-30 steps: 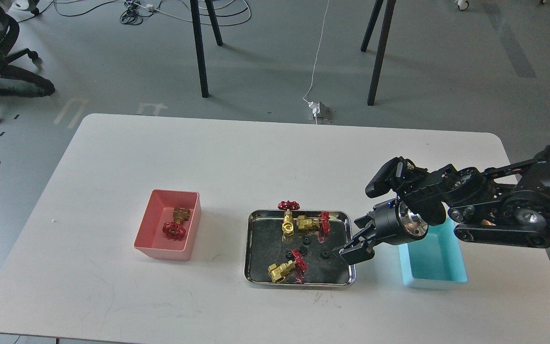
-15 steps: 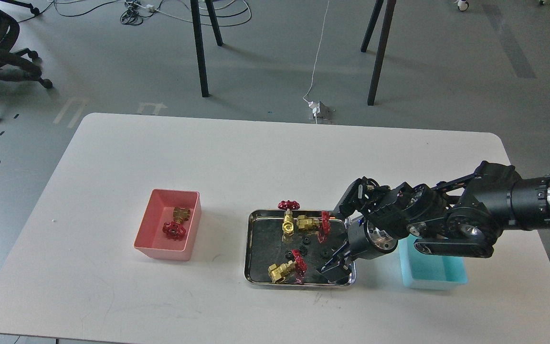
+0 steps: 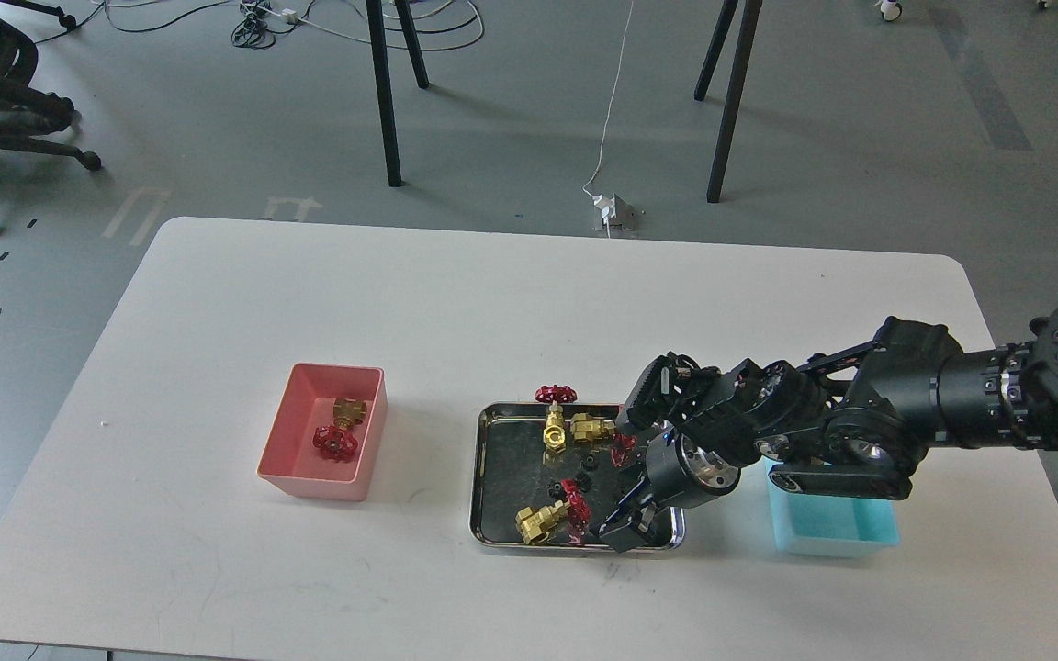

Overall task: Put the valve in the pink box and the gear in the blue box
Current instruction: 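Close the right hand on the dark gear in the tray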

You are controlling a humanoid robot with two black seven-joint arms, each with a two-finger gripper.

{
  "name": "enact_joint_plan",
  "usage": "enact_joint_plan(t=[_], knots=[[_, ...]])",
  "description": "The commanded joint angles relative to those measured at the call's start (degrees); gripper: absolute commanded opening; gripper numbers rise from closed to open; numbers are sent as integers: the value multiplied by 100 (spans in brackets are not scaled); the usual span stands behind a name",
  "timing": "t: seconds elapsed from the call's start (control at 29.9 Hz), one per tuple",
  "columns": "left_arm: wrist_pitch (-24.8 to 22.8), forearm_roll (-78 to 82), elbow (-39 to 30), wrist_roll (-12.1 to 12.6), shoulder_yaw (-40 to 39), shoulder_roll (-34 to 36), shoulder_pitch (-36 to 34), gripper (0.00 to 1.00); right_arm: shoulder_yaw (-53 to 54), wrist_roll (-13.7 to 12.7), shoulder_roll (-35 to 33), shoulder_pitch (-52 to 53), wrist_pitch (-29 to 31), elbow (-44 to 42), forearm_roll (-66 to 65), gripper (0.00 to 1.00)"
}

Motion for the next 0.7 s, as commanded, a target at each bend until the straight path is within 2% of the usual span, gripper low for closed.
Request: enact_joint_plan(t=[0.0, 0.17, 0.67], knots=[[29, -7, 0, 0, -1, 0, -2, 99, -170, 4, 54, 34, -69, -41, -13, 83], [29, -7, 0, 0, -1, 9, -2, 99, -215, 4, 115, 34, -78, -155, -21, 81], [11, -16, 0, -8, -45, 220, -2, 99, -487, 4, 432, 219, -69, -173, -92, 66]])
